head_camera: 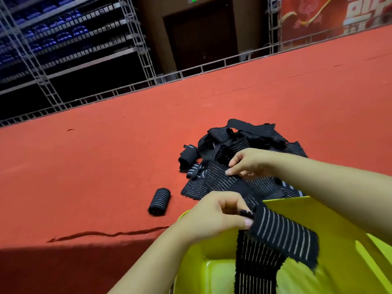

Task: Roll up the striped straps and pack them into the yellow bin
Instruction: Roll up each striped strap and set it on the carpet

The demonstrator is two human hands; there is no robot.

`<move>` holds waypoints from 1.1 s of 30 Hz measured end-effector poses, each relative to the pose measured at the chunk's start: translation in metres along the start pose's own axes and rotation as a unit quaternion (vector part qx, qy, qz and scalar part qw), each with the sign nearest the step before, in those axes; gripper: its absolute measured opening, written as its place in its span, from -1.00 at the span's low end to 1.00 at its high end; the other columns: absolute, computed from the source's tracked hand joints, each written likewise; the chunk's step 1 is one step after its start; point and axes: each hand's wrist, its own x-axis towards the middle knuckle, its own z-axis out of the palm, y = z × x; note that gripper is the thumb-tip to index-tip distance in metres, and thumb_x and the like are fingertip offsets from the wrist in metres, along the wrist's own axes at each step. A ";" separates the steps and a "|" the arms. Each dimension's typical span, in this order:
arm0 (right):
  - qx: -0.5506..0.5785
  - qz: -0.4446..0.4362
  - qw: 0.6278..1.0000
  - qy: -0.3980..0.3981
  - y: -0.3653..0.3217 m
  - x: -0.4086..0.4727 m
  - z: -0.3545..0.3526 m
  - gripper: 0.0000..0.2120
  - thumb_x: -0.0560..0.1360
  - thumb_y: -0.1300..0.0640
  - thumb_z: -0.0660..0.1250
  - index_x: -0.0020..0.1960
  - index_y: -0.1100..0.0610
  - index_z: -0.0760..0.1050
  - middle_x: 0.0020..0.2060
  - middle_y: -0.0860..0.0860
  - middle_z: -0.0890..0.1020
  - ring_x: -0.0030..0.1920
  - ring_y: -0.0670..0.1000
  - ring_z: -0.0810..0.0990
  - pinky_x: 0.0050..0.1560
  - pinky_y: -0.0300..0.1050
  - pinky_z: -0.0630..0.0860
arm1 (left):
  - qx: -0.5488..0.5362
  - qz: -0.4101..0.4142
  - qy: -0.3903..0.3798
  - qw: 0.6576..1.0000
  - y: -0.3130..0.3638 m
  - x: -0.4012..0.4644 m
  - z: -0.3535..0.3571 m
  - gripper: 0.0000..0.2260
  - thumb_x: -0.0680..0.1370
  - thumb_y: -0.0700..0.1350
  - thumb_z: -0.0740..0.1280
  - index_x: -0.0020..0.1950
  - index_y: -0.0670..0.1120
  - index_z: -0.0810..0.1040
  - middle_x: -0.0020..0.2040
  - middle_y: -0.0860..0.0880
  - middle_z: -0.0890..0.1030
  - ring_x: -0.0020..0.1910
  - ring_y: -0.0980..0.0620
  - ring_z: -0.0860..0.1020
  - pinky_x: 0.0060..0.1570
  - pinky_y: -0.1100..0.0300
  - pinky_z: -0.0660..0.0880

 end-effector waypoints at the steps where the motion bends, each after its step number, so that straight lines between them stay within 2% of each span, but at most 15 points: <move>1: -0.006 0.021 0.999 -0.032 0.001 -0.005 -0.002 -0.84 0.45 0.31 0.43 -0.08 0.17 0.45 -0.48 0.03 0.39 -0.47 -0.07 0.32 -0.47 -0.27 0.30 | 0.001 -0.002 0.005 1.000 0.000 -0.002 0.000 -0.92 0.43 -0.30 0.40 -0.11 -0.22 0.54 -0.12 -0.17 0.56 -0.16 0.01 0.52 -0.05 0.14 0.49; 3: -0.009 0.038 0.996 -0.075 0.002 -0.019 -0.002 -0.79 0.47 0.38 0.35 0.08 0.23 0.48 -0.42 0.02 0.45 -0.44 -0.07 0.35 -0.44 -0.25 0.30 | 0.005 -0.006 0.007 1.000 0.001 -0.004 0.001 -0.93 0.40 -0.25 0.41 -0.17 -0.10 0.58 -0.09 -0.15 0.60 -0.13 0.00 0.54 -0.01 0.09 0.51; 5: 0.028 0.012 0.997 -0.067 -0.002 -0.035 -0.003 -0.76 0.52 0.42 0.21 0.10 0.18 0.47 -0.32 0.00 0.48 -0.42 -0.10 0.36 -0.45 -0.29 0.31 | 0.002 -0.001 0.021 1.000 0.000 -0.003 0.004 -0.82 0.38 -0.24 0.42 -0.26 0.07 0.60 -0.01 -0.03 0.65 -0.06 0.02 0.55 0.04 0.09 0.51; 9: 0.116 -0.036 0.992 0.019 0.004 -0.053 -0.025 -0.65 0.50 0.40 0.14 0.01 0.02 0.54 -0.31 0.00 0.44 -0.53 -0.13 0.23 -0.54 -0.29 0.15 | -0.057 -0.015 0.135 0.989 0.000 -0.004 0.000 -0.90 0.35 -0.17 0.43 -0.19 0.01 0.66 0.04 0.01 0.68 -0.10 0.08 0.58 -0.09 0.16 0.53; 11: 0.199 -0.065 0.978 0.020 0.012 -0.061 -0.037 -0.57 0.45 0.42 0.13 0.05 0.00 0.57 -0.26 0.00 0.49 -0.52 -0.12 0.22 -0.47 -0.24 0.13 | -0.091 -0.024 0.171 0.981 0.003 -0.006 -0.005 -0.84 0.38 -0.18 0.43 -0.06 -0.03 0.67 -0.10 0.00 0.68 -0.18 0.14 0.58 -0.17 0.26 0.50; 13: 0.283 -0.106 0.953 -0.003 0.017 -0.077 -0.043 -0.52 0.44 0.45 0.07 0.12 0.03 0.55 -0.25 -0.03 0.54 -0.55 -0.15 0.24 -0.50 -0.29 0.15 | -0.145 -0.036 0.189 0.971 0.005 -0.009 -0.009 -0.86 0.43 -0.25 0.44 -0.07 -0.05 0.65 -0.21 0.08 0.63 -0.28 0.21 0.53 -0.26 0.35 0.42; 16: 0.325 -0.145 0.934 -0.036 0.022 -0.107 -0.047 -0.55 0.37 0.41 0.17 0.11 0.02 0.57 -0.10 -0.04 0.65 -0.51 -0.15 0.38 -0.52 -0.36 0.23 | -0.228 -0.045 0.180 0.956 0.008 -0.012 -0.008 -0.83 0.35 -0.17 0.47 -0.17 -0.08 0.51 -0.22 0.07 0.57 -0.24 0.15 0.46 -0.28 0.31 0.36; 18: 0.322 -0.174 0.928 -0.065 0.026 -0.125 -0.045 -0.46 0.17 0.32 0.33 0.09 -0.03 0.61 0.00 -0.01 0.65 -0.33 -0.02 0.40 -0.35 -0.25 0.28 | -0.292 -0.022 0.157 0.943 0.011 -0.014 -0.003 -0.67 0.27 -0.12 0.55 -0.12 -0.11 0.44 -0.12 -0.08 0.56 -0.13 0.03 0.49 -0.20 0.21 0.40; 20: 0.328 -0.201 0.920 -0.071 0.032 -0.142 -0.038 -0.41 0.07 0.32 0.33 0.05 -0.04 0.63 0.02 0.02 0.66 -0.19 0.06 0.42 -0.20 -0.16 0.30 | -0.356 0.008 0.131 0.925 0.018 -0.018 0.007 -0.64 0.29 -0.18 0.54 -0.03 -0.18 0.47 -0.03 -0.21 0.57 -0.10 -0.08 0.56 -0.17 0.16 0.50; 23: 0.305 -0.213 0.925 -0.075 0.038 -0.167 -0.021 -0.43 0.07 0.38 0.23 -0.01 0.02 0.65 0.04 0.02 0.66 -0.10 0.10 0.50 -0.20 -0.17 0.41 | -0.397 0.041 0.087 0.913 0.028 -0.023 0.026 -0.51 0.30 -0.18 0.56 0.12 -0.25 0.45 0.06 -0.26 0.60 -0.02 -0.14 0.60 -0.02 0.04 0.52; 26: 0.250 -0.220 0.938 -0.099 0.050 -0.180 -0.005 -0.49 0.23 0.39 0.17 0.09 0.09 0.61 0.08 0.15 0.58 -0.06 0.16 0.44 -0.10 -0.06 0.34 | -0.390 0.047 0.113 0.913 0.032 -0.026 0.042 -0.65 0.30 -0.20 0.54 -0.05 -0.24 0.48 -0.07 -0.21 0.61 -0.08 -0.13 0.58 -0.02 0.06 0.51; 28: 0.219 -0.228 0.944 -0.094 0.055 -0.190 0.001 -0.57 0.30 0.36 0.18 0.10 0.13 0.58 0.05 0.10 0.62 0.00 0.12 0.51 0.00 -0.03 0.39 | -0.325 0.029 0.162 0.931 0.035 -0.029 0.054 -0.86 0.33 -0.23 0.47 -0.20 -0.17 0.54 -0.17 -0.16 0.60 -0.16 -0.08 0.56 -0.09 0.12 0.49; 29: 0.200 -0.232 0.949 -0.076 0.055 -0.195 0.003 -0.62 0.32 0.32 0.20 0.09 0.14 0.56 -0.02 0.03 0.64 -0.05 0.05 0.56 -0.04 -0.11 0.45 | -0.283 0.026 0.178 0.942 0.035 -0.031 0.059 -0.89 0.31 -0.21 0.48 -0.26 -0.12 0.56 -0.21 -0.12 0.59 -0.19 -0.04 0.55 -0.12 0.14 0.47; 31: 0.150 -0.241 0.959 -0.021 0.049 -0.207 0.008 -0.74 0.39 0.13 0.28 0.05 0.17 0.54 -0.27 -0.09 0.58 -0.30 -0.11 0.49 -0.27 -0.33 0.41 | -0.206 0.022 0.191 0.959 0.034 -0.036 0.065 -0.85 0.26 -0.11 0.53 -0.34 -0.03 0.57 -0.24 -0.07 0.57 -0.22 0.00 0.52 -0.15 0.18 0.44; 33: 0.109 -0.249 0.962 0.037 0.044 -0.212 0.011 -0.72 0.49 -0.04 0.33 -0.01 0.19 0.53 -0.45 -0.14 0.42 -0.43 -0.14 0.33 -0.40 -0.34 0.27 | -0.161 0.025 0.191 0.968 0.035 -0.040 0.069 -0.85 0.24 -0.05 0.53 -0.35 -0.01 0.58 -0.24 -0.05 0.56 -0.21 0.02 0.52 -0.13 0.22 0.46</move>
